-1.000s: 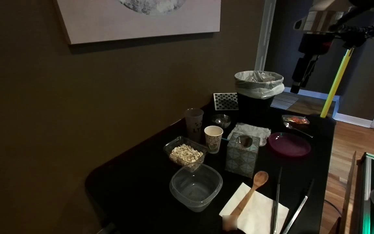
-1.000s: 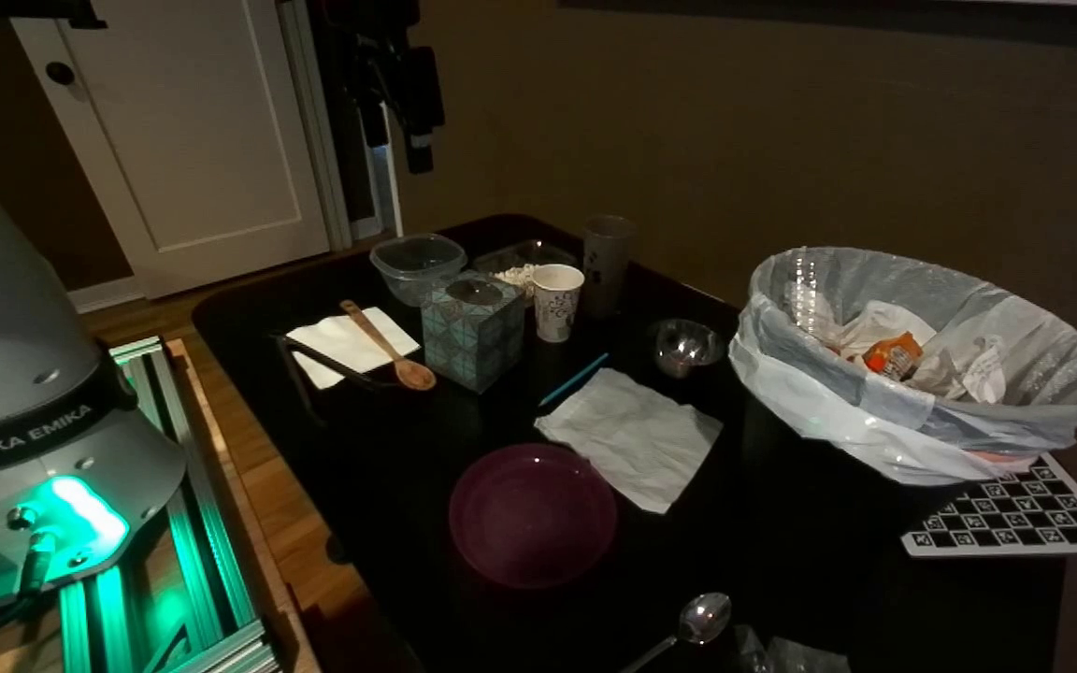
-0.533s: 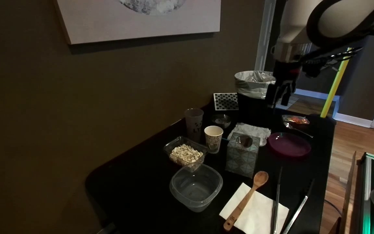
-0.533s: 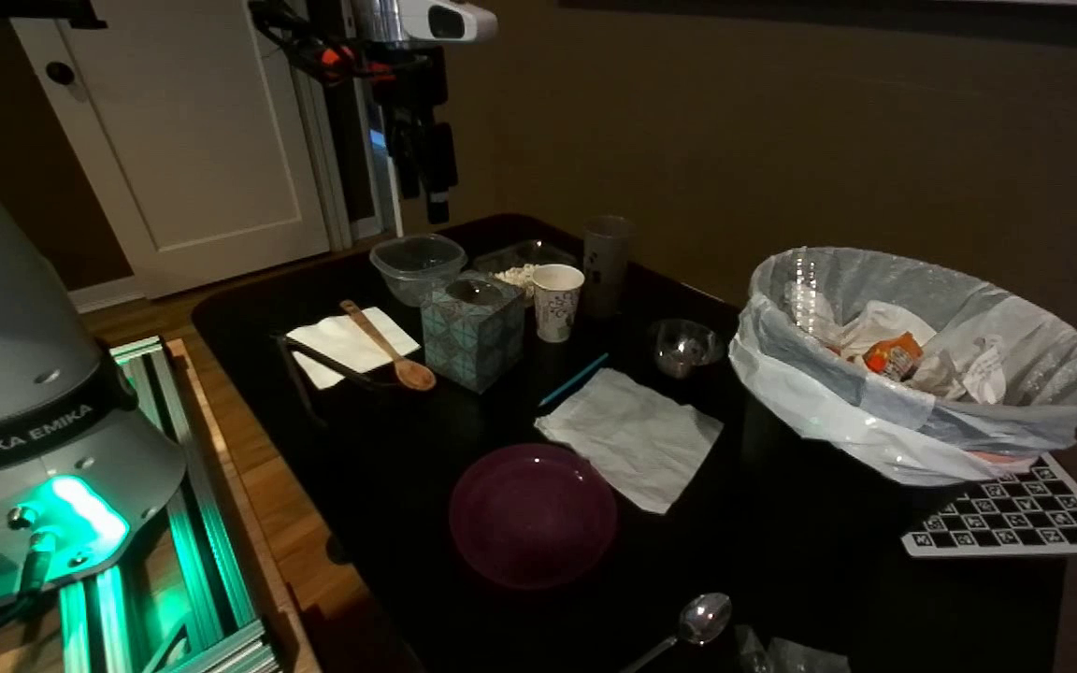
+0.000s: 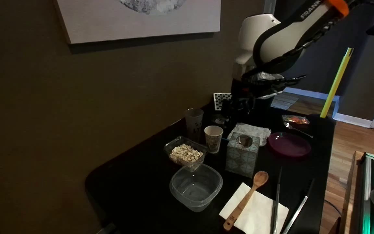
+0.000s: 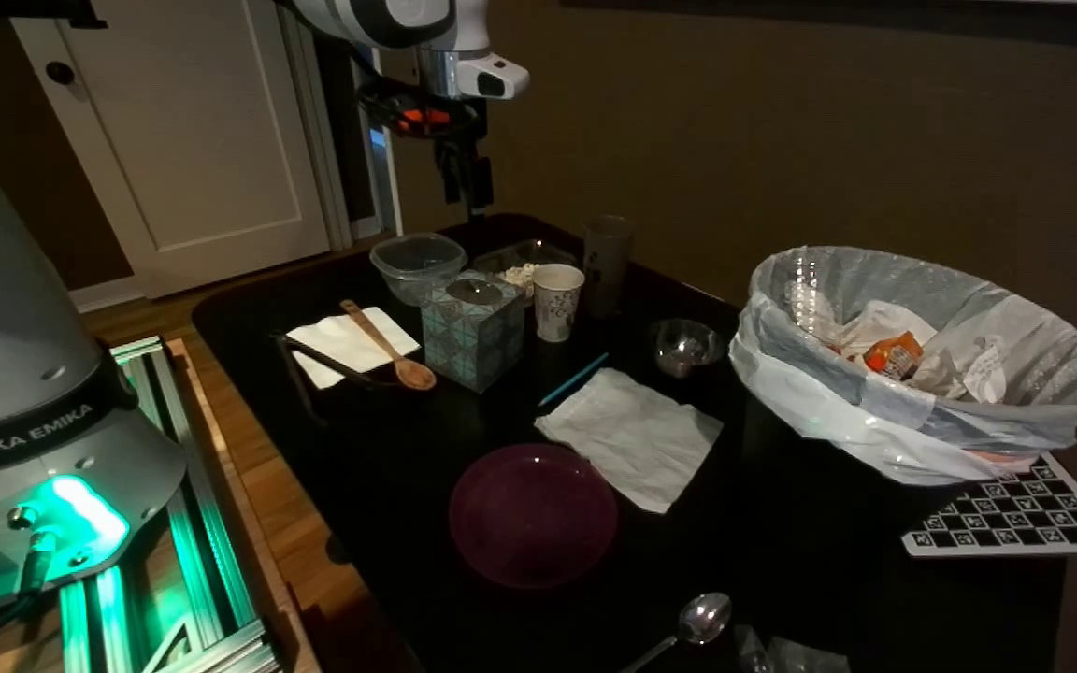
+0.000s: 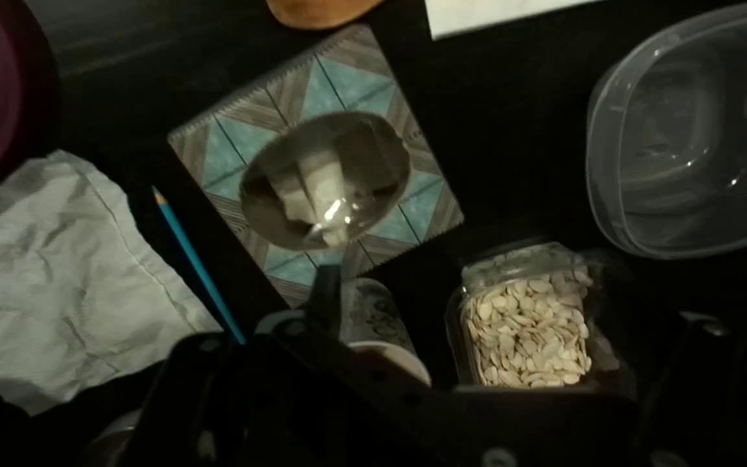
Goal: Put some contents from the bowl onto the white towel, then put the towel in the bin
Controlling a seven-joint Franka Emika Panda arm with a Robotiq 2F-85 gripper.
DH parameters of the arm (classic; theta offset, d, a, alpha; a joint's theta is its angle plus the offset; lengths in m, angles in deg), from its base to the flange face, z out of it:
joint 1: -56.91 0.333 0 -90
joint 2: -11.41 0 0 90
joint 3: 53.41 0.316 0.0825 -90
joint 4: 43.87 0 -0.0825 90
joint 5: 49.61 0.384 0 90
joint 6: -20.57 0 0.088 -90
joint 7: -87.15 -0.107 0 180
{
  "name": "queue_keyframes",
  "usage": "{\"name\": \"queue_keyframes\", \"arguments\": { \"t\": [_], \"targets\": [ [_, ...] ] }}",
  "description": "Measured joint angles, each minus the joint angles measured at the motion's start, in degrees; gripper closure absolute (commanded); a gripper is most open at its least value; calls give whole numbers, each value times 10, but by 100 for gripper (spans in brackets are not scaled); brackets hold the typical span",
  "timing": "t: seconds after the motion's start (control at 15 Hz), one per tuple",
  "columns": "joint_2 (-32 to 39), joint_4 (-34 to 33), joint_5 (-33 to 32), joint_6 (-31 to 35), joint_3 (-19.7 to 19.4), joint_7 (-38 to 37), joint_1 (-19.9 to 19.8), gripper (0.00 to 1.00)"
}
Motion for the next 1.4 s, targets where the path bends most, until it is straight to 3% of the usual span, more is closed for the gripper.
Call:
{"name": "queue_keyframes", "arguments": {
  "t": [0.4,0.93,1.4],
  "targets": [
    [126,-119,0,11,0,0,17,0],
    [138,-129,0,11,-3,-3,21,0],
    [172,-136,-81,78,-64,-246,83,0]
  ]
}}
